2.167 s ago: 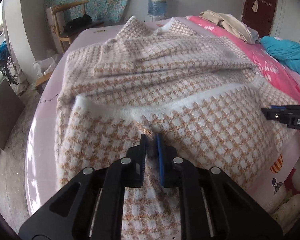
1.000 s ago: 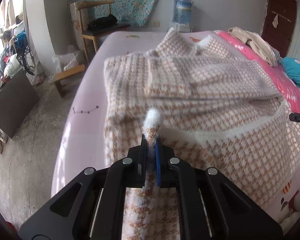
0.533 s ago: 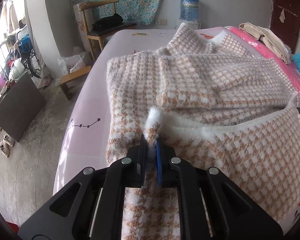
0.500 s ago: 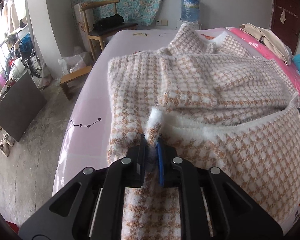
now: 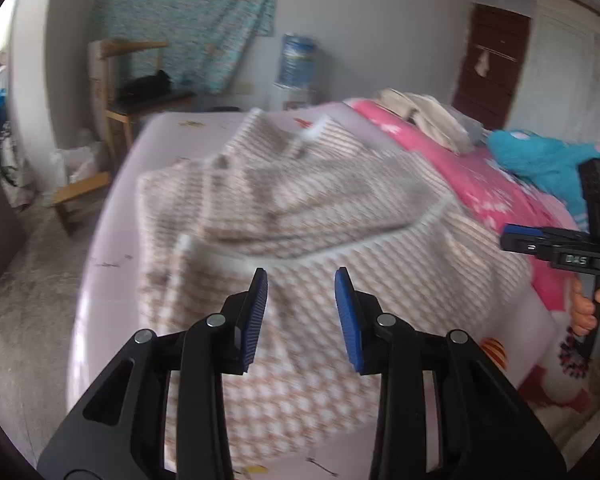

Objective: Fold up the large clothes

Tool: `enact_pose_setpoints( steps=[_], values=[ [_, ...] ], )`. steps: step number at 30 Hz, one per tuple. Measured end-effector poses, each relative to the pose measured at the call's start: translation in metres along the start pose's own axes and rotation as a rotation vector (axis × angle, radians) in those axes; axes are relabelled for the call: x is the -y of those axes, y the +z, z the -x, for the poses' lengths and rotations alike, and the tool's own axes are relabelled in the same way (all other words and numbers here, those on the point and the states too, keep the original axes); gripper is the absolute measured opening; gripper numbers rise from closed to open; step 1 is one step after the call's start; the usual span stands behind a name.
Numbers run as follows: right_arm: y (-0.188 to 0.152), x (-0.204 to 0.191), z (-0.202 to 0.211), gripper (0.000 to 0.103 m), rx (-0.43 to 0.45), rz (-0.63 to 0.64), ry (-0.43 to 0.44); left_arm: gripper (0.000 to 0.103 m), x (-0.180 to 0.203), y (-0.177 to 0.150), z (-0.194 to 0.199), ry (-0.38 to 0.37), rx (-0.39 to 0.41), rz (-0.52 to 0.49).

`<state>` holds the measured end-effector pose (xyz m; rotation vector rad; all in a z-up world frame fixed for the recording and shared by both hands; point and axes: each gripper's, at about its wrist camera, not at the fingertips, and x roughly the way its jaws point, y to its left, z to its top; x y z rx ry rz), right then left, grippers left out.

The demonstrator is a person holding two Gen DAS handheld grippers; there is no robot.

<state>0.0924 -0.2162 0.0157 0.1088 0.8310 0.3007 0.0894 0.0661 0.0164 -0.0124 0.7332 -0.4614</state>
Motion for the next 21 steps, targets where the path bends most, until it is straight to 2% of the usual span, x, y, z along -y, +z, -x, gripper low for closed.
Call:
enact_pose_setpoints(
  steps=[1, 2, 3, 5, 7, 9, 10, 11, 13, 15, 16, 18, 19, 21],
  values=[
    [-0.007, -0.013, -0.006, 0.039, -0.029, 0.042, 0.021, 0.033, 0.013, -0.008, -0.008, -0.062, -0.04, -0.018],
    [-0.015, -0.023, -0.015, 0.034, -0.064, 0.078, 0.033, 0.033, 0.026, -0.018, -0.017, -0.087, -0.082, -0.039],
    [-0.022, -0.031, -0.024, 0.032, -0.103, 0.102, 0.033, 0.033, 0.037, -0.027, -0.03, -0.091, -0.134, -0.066],
    [-0.038, -0.038, -0.048, 0.03, -0.174, 0.145, -0.03, 0.035, 0.042, -0.041, -0.056, -0.034, -0.209, -0.091],
    [-0.043, -0.035, -0.056, 0.03, -0.171, 0.128, -0.029, 0.034, 0.027, -0.043, -0.064, -0.061, -0.203, 0.009],
    [-0.037, -0.03, -0.052, 0.025, -0.189, 0.088, -0.028, 0.033, 0.021, -0.037, -0.061, -0.029, -0.202, 0.039],
    [-0.035, -0.031, -0.047, 0.024, -0.187, 0.093, -0.058, 0.03, 0.022, -0.034, -0.056, -0.005, -0.191, 0.027],
    [-0.034, -0.034, -0.039, 0.024, -0.179, 0.108, -0.065, 0.028, 0.023, -0.033, -0.049, -0.014, -0.172, 0.017],
    [-0.032, -0.044, -0.02, 0.024, -0.133, 0.136, -0.008, 0.029, 0.03, -0.03, -0.033, -0.088, -0.126, -0.011],
    [-0.033, -0.056, -0.014, 0.024, -0.123, 0.178, 0.056, 0.031, 0.046, -0.034, -0.027, -0.161, -0.138, -0.083],
    [-0.038, -0.064, -0.017, 0.024, -0.136, 0.215, 0.068, 0.031, 0.056, -0.041, -0.031, -0.164, -0.162, -0.131],
    [-0.051, -0.073, -0.039, 0.024, -0.209, 0.268, 0.031, 0.033, 0.067, -0.056, -0.05, -0.096, -0.228, -0.198],
    [-0.058, -0.071, -0.048, 0.024, -0.209, 0.264, 0.027, 0.033, 0.067, -0.062, -0.054, -0.079, -0.212, -0.206],
    [-0.054, -0.069, -0.045, 0.023, -0.206, 0.23, 0.045, 0.033, 0.062, -0.058, -0.049, -0.095, -0.211, -0.173]
  ],
)
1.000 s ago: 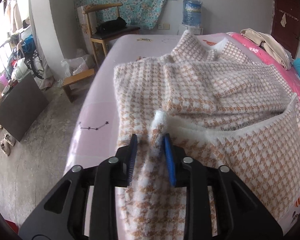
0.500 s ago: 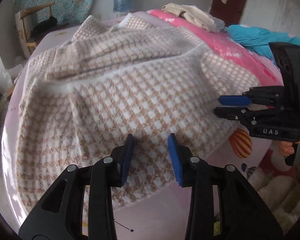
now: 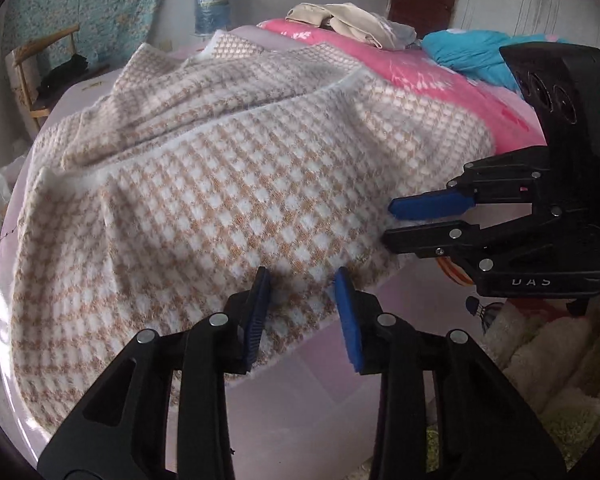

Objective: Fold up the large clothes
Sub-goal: 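Move both open grippers over the folded coat toward its hem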

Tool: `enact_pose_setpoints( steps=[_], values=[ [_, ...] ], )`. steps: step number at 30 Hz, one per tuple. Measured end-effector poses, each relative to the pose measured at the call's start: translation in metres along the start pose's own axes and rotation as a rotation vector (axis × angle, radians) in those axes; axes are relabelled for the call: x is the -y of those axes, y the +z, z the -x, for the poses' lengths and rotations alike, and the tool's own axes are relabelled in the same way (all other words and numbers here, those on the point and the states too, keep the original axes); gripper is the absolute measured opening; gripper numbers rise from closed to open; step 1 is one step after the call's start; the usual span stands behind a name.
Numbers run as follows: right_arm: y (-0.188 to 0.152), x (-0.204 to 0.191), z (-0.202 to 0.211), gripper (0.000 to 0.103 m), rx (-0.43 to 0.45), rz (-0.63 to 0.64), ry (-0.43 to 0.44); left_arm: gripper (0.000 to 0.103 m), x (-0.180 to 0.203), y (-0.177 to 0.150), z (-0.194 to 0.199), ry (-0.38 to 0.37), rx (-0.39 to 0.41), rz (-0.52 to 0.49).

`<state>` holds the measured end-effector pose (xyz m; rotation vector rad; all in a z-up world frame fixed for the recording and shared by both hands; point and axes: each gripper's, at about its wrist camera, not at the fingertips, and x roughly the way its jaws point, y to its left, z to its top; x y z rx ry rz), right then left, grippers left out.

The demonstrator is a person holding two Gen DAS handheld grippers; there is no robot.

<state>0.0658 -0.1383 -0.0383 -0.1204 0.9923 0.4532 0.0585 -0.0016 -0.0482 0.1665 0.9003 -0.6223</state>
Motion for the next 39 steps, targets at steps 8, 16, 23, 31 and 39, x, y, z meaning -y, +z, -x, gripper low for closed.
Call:
enact_pose_setpoints(
  steps=[8, 16, 23, 31, 39],
  values=[
    [-0.018, 0.025, 0.007, 0.022, -0.045, -0.067, -0.105, 0.035, -0.051, -0.026, 0.016, 0.047, 0.031, 0.166],
    [-0.019, 0.054, 0.038, 0.022, 0.001, -0.171, -0.188, 0.04, -0.081, -0.034, 0.039, 0.158, 0.034, 0.244],
    [-0.025, 0.086, 0.039, 0.026, 0.005, -0.297, -0.198, 0.053, -0.1, -0.028, 0.057, 0.133, 0.075, 0.312],
    [-0.027, 0.112, 0.036, 0.031, -0.016, -0.386, -0.233, 0.063, -0.102, -0.014, 0.053, 0.27, 0.03, 0.287],
    [0.027, 0.07, 0.035, 0.042, 0.132, -0.245, -0.08, 0.066, -0.059, 0.041, 0.034, 0.11, 0.114, 0.176]
  ],
)
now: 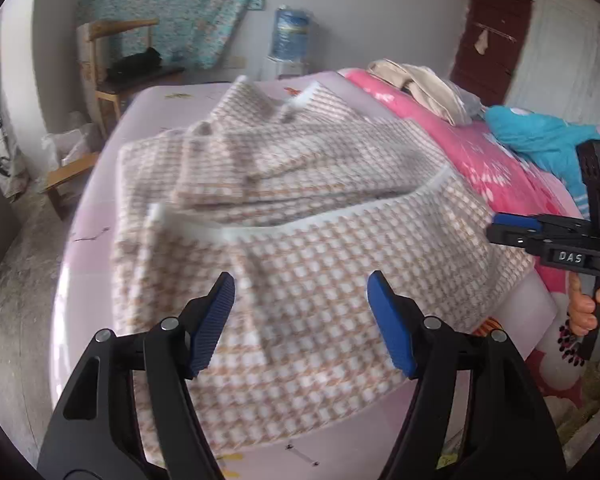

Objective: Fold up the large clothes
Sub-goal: 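Move both open grippers over the folded coat toward its hem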

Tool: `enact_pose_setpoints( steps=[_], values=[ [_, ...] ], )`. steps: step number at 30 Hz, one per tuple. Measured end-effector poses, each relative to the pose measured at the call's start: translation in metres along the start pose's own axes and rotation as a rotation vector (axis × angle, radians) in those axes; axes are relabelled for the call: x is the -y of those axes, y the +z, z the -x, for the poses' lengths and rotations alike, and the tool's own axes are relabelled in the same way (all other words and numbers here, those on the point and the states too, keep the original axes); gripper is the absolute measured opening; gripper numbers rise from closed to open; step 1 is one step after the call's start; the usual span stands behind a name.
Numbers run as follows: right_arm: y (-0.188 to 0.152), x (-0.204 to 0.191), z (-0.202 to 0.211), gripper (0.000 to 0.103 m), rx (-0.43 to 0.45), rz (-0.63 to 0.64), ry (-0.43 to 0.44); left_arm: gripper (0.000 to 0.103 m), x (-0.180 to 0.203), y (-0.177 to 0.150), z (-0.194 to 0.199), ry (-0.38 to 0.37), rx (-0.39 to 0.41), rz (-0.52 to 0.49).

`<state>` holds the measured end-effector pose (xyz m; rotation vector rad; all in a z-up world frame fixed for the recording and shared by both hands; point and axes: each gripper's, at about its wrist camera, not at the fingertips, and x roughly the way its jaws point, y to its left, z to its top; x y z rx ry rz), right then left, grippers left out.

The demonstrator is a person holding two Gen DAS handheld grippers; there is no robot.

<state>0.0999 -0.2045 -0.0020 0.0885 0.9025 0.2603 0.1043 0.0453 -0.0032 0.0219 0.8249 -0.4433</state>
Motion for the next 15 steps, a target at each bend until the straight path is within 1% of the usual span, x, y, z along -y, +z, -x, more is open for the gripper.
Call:
enact_pose_setpoints(
  steps=[1, 2, 3, 4, 5, 6, 7, 8, 9, 10, 12, 13, 14, 15],
  values=[
    [0.0, -0.005, -0.013, 0.042, -0.02, 0.01, 0.049, 0.066, 0.008, 0.001, -0.014, -0.006, -0.03, -0.008],
    [-0.002, -0.008, -0.031, 0.041, -0.058, 0.007, 0.08, 0.066, 0.012, 0.0, -0.032, 0.008, -0.081, -0.009],
    [-0.005, -0.009, -0.049, 0.041, -0.107, 0.008, 0.071, 0.068, 0.014, -0.004, -0.048, 0.033, -0.14, -0.009],
    [-0.008, -0.01, -0.055, 0.041, -0.108, 0.016, 0.065, 0.071, 0.012, -0.007, -0.056, 0.04, -0.153, -0.003],
    [-0.007, -0.011, -0.053, 0.041, -0.108, 0.025, 0.065, 0.071, 0.01, -0.005, -0.053, 0.034, -0.133, 0.008],
    [-0.005, -0.012, -0.048, 0.04, -0.121, 0.027, 0.057, 0.071, 0.009, -0.002, -0.051, 0.048, -0.144, 0.008],
    [-0.003, -0.013, -0.041, 0.038, -0.121, 0.022, 0.039, 0.071, 0.007, 0.002, -0.046, 0.071, -0.133, 0.005],
    [0.0, -0.014, -0.034, 0.037, -0.106, 0.023, 0.028, 0.07, 0.006, 0.006, -0.039, 0.075, -0.102, 0.003],
    [0.005, -0.017, -0.029, 0.037, -0.084, 0.031, 0.038, 0.07, 0.006, 0.01, -0.034, 0.06, -0.069, -0.002],
    [0.01, -0.019, -0.025, 0.037, -0.057, 0.037, 0.053, 0.07, 0.005, 0.015, -0.033, 0.056, -0.053, -0.008],
    [0.019, -0.028, -0.026, 0.036, -0.018, 0.053, 0.08, 0.07, 0.008, 0.022, -0.044, 0.095, -0.065, -0.025],
    [0.021, -0.032, -0.034, 0.036, -0.016, 0.063, 0.086, 0.07, 0.008, 0.024, -0.054, 0.116, -0.084, -0.028],
    [0.023, -0.035, -0.046, 0.035, -0.031, 0.065, 0.1, 0.07, 0.006, 0.024, -0.067, 0.135, -0.115, -0.024],
    [0.022, -0.036, -0.062, 0.035, -0.068, 0.06, 0.099, 0.072, 0.004, 0.022, -0.075, 0.149, -0.136, -0.014]
  ],
)
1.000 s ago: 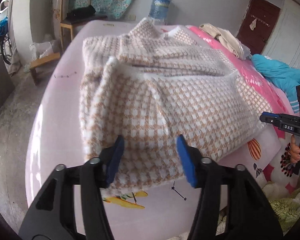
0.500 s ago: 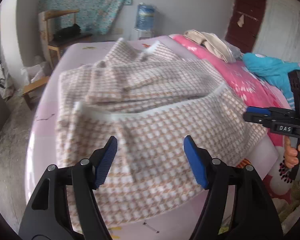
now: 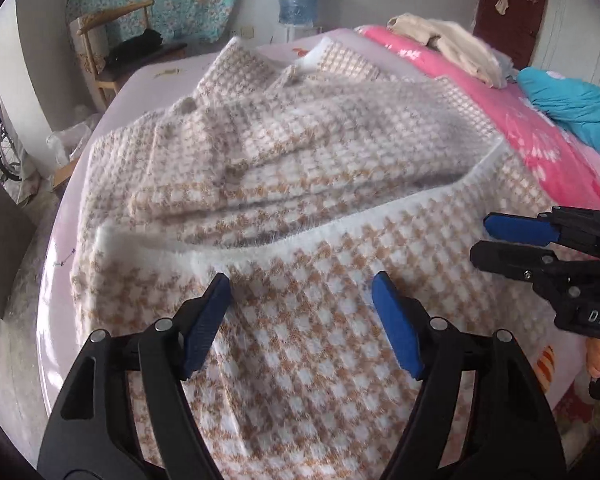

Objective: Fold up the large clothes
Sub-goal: 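Move both open grippers over the folded coat toward its hem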

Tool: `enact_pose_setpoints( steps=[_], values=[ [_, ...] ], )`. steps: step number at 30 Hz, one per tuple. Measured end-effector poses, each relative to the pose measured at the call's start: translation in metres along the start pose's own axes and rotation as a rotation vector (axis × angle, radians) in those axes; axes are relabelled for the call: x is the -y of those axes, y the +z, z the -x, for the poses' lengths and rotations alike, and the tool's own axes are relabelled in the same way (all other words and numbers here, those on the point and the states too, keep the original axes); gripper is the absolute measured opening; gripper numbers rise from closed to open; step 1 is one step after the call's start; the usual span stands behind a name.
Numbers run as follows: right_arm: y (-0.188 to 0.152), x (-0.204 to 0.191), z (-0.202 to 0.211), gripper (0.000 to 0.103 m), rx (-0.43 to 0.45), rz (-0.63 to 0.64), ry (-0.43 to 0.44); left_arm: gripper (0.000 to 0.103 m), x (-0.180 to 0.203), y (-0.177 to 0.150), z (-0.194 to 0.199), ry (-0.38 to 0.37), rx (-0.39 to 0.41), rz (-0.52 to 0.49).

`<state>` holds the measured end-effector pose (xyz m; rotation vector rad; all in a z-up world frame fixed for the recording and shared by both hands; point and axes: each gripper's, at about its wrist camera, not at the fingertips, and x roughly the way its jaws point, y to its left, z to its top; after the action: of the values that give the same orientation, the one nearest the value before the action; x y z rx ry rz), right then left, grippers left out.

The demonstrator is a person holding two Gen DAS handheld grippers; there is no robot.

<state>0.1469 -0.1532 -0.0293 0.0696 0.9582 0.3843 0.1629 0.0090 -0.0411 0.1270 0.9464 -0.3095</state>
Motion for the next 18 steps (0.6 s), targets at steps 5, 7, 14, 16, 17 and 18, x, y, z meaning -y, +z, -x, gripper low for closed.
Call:
enact_pose_setpoints(
  steps=[5, 7, 14, 16, 17, 18],
  values=[
    [0.01, -0.001, -0.002, 0.033, 0.005, -0.032, -0.018, 0.072, -0.004, -0.002, 0.002, -0.013, 0.015, 0.022],
    [0.015, -0.006, 0.001, 0.033, 0.037, -0.011, -0.004, 0.073, -0.006, -0.002, 0.001, -0.018, 0.017, 0.03],
    [0.016, -0.007, -0.013, 0.034, -0.002, 0.001, -0.043, 0.073, -0.008, 0.001, 0.005, -0.007, 0.011, 0.053],
    [0.017, 0.0, 0.002, 0.036, 0.035, -0.026, -0.064, 0.075, -0.013, 0.002, 0.01, 0.014, 0.017, 0.056],
    [0.016, 0.008, 0.009, 0.039, 0.054, -0.056, -0.083, 0.076, -0.016, 0.002, 0.011, 0.023, 0.011, 0.064],
    [0.015, 0.018, 0.015, 0.043, 0.067, -0.094, -0.105, 0.079, -0.02, 0.001, 0.01, 0.036, 0.001, 0.077]
  ],
)
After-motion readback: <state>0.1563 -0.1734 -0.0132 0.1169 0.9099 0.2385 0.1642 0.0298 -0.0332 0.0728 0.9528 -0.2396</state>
